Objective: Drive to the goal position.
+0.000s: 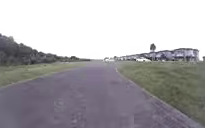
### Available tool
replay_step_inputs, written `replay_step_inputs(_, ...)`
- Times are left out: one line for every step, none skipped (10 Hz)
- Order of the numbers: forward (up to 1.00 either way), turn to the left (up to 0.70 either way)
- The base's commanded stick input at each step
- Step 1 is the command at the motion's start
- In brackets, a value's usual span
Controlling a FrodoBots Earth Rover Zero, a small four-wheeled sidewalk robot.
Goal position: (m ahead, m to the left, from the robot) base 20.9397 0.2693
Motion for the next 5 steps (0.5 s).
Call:
replay_step_inputs(0.70, 0.00)
replay_step_inputs(0.70, 0.00)
replay_step_inputs(0.70, 0.00)
replay_step_inputs(0.70, 0.00)
replay_step_inputs(0.70, 0.00)
